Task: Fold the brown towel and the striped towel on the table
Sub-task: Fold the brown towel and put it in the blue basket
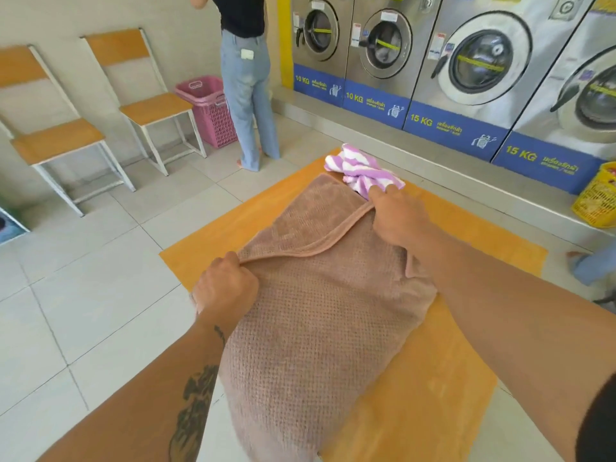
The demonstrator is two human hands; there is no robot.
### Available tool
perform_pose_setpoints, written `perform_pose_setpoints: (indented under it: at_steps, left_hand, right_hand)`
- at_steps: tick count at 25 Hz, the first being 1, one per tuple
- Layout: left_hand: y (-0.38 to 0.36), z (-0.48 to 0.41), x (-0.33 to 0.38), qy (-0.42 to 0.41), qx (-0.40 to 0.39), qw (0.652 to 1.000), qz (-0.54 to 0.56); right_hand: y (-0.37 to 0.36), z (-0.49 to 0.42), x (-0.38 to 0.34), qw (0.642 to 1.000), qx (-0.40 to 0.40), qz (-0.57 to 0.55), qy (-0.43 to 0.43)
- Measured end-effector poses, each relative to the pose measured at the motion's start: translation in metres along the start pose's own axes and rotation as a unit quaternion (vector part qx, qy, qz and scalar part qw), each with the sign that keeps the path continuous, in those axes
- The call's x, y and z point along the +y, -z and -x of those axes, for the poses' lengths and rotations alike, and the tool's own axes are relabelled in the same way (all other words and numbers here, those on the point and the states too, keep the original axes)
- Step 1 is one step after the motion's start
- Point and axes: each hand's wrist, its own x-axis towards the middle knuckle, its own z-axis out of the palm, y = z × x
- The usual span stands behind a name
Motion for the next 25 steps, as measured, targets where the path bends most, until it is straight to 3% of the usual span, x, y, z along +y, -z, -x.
perform_pose_setpoints:
  at_steps: [7,12,16,19,21,23,25]
  left_hand:
    - [-0.024,-0.097,-0.053,0.091,-0.062,0.994,-0.01]
    - [-0.051,-0.117,-0.051,0.04,-0.155,0.987,-0.008]
    - [-0.061,-0.117,-0.044,-0.011,-0.205,0.979,0.003]
    - [-0.058,-0.124,-0.054,0.031,-0.134,0.99,0.041]
    - [-0.053,-0.129,-0.064,0.085,-0.123,0.988,0.035]
    - [-0.051,-0.129,-0.067,0.121,-0.149,0.981,-0.031]
    - [-0.055,-0.127,-0.061,0.093,-0.126,0.983,-0.098]
  right_hand:
    - [-0.027,-0.127,-0.053,0.993,-0.032,0.064,0.097]
    - [-0.078,-0.16,-0.094,0.982,-0.072,0.043,0.168]
    - [-0.085,-0.163,-0.108,0.983,-0.095,0.039,0.154]
    - [-0.074,-0.183,-0.112,0.985,-0.024,0.034,0.17]
    - [-0.073,-0.194,-0.113,0.99,-0.012,0.032,0.135]
    - [-0.078,-0.192,-0.114,0.992,-0.051,0.074,0.084]
    - [-0.088,-0.179,-0.111,0.989,-0.122,0.082,0.026]
